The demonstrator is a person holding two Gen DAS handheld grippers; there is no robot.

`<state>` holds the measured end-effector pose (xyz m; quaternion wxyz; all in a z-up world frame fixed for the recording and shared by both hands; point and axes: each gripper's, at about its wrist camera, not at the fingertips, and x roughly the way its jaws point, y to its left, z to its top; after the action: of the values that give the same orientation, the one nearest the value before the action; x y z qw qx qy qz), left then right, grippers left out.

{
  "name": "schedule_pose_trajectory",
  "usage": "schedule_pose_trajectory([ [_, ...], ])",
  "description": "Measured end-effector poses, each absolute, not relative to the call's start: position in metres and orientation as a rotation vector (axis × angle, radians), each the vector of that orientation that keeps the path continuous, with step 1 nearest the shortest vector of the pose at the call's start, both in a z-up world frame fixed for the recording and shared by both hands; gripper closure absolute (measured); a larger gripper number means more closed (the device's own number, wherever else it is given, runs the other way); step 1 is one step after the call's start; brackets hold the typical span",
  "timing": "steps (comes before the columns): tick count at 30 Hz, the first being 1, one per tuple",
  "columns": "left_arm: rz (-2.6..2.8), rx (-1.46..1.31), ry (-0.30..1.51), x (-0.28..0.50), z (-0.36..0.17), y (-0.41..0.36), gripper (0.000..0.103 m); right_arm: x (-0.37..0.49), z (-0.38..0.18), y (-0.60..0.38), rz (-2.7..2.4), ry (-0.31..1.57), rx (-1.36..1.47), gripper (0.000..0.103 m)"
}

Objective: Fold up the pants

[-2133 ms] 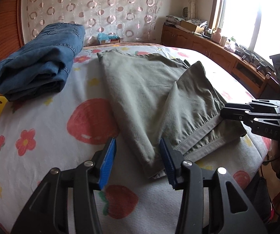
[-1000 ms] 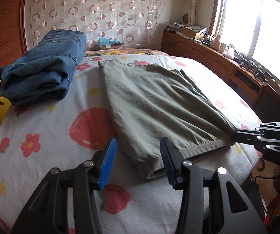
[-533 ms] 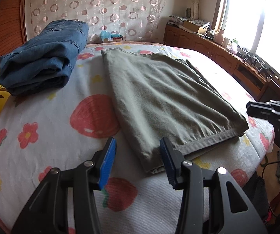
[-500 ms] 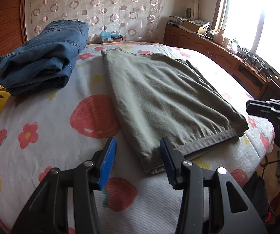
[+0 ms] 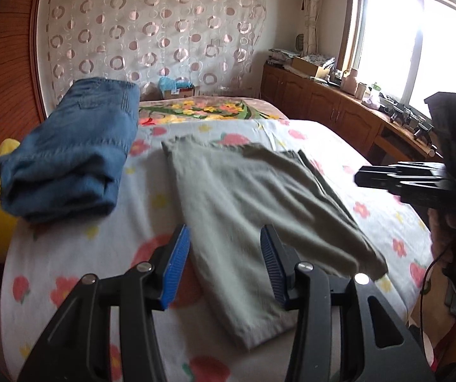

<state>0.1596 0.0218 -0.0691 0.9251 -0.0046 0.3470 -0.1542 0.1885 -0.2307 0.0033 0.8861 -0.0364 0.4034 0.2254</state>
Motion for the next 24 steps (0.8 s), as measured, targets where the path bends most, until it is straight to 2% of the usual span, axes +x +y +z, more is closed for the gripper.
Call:
schedule_pose_trajectory([
  [14,-0.32,-0.003,0.776,0.198,-0.092,0.016,0.058,0.284,-0.034,-0.211,0.461,0.929,-0.129,0.079],
  [24,-0.31,0.001,0.82,0.205,-0.111,0.017,0.058,0.312,-0.052,-0.22,0.42,0.953,-0.083,0.079],
])
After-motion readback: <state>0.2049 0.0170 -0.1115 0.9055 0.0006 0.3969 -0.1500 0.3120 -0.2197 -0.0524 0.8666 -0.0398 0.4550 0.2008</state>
